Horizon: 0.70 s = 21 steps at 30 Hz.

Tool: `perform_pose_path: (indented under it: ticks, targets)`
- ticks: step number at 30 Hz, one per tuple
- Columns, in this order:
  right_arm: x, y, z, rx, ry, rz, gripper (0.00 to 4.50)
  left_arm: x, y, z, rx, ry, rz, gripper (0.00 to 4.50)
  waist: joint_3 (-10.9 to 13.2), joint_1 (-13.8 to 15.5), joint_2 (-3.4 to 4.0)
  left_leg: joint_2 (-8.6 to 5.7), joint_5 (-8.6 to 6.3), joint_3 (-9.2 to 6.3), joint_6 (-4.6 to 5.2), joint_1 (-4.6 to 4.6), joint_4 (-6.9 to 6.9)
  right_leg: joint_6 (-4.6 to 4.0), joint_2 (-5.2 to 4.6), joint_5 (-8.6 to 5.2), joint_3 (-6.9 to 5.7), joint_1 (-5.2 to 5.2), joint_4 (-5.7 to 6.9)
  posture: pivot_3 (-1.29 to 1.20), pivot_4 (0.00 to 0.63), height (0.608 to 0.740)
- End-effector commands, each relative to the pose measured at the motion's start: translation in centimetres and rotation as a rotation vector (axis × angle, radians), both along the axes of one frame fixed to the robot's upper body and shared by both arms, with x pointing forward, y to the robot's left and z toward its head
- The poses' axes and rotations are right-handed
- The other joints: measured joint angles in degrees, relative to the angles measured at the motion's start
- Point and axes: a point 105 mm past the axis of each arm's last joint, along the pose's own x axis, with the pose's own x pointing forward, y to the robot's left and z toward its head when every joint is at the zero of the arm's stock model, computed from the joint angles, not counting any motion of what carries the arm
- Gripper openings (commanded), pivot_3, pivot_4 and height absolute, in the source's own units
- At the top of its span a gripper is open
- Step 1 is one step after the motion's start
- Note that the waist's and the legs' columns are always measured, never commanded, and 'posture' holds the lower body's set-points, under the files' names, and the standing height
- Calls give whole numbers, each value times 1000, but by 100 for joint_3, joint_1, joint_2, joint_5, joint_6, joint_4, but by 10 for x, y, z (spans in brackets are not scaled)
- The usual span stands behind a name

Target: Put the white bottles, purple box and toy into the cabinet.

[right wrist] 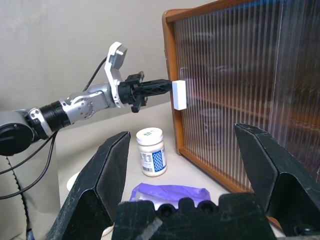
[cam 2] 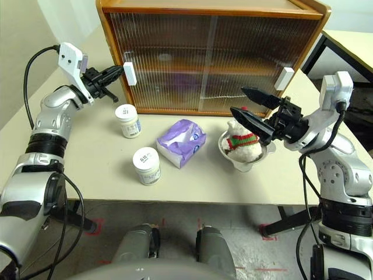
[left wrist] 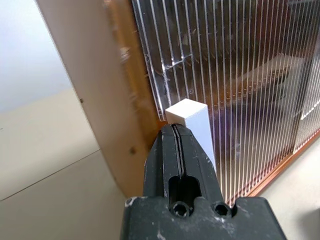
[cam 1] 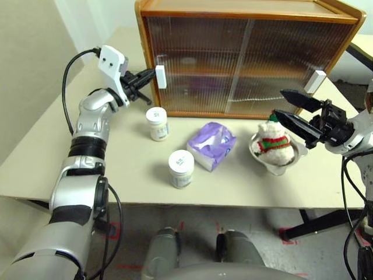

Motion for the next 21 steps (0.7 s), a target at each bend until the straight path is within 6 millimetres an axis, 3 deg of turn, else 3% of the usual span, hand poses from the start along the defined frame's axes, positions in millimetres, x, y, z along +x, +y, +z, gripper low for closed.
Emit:
perform_pose_path:
  ticks: [1,21]
  targets:
    - [-4,-1,4,-4,-8,3,4500,1,-9,-1,35,0,-31,27,0,-16,0,0,0,0,0,1,0,0,0,0,0,0,0,-20,0,740]
    - [-6,-2,5,-3,-2,-52,4500,3,-88,-1,14,13,-236,27,2,-273,-3,-8,0,-10,0,-2,3,23,1,7,-3,4,1,-79,0,740]
